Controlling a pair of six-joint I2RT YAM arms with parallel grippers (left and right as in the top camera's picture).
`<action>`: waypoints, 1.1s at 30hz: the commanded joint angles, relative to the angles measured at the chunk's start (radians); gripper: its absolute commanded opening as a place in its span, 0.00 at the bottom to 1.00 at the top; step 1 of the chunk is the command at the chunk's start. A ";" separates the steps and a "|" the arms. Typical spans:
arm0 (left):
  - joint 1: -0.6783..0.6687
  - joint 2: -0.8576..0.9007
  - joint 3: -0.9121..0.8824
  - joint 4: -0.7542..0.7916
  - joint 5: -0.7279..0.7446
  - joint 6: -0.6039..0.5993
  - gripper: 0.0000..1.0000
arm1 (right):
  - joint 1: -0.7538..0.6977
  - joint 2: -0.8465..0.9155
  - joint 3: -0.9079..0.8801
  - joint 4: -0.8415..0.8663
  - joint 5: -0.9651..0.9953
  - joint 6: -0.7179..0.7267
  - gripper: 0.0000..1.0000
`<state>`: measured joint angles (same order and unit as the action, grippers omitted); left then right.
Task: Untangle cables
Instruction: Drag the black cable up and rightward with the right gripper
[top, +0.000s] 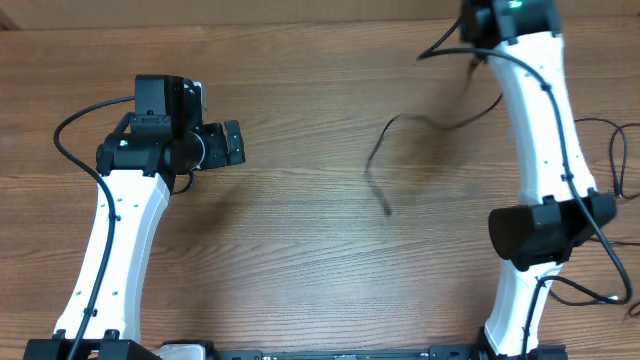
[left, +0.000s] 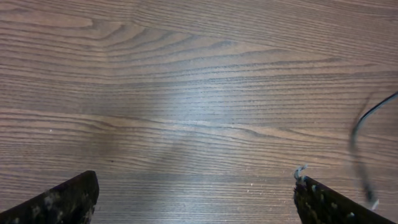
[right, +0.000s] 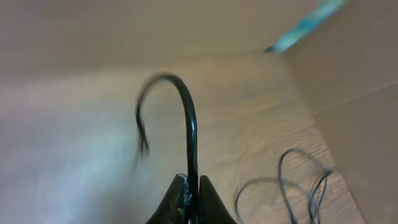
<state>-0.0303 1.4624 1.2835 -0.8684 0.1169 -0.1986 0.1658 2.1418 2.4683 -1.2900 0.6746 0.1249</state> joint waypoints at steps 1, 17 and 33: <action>0.004 -0.011 0.008 0.002 0.006 0.019 1.00 | -0.057 -0.043 0.087 0.062 0.073 0.070 0.04; 0.004 -0.011 0.008 0.002 0.006 0.019 1.00 | -0.330 -0.043 0.118 0.209 -0.048 0.163 0.04; 0.004 -0.011 0.008 0.002 0.007 0.019 1.00 | -0.409 -0.042 0.025 0.059 -0.852 -0.215 0.87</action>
<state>-0.0303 1.4624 1.2835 -0.8684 0.1169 -0.1986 -0.2562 2.1342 2.5420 -1.2148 0.0456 0.1268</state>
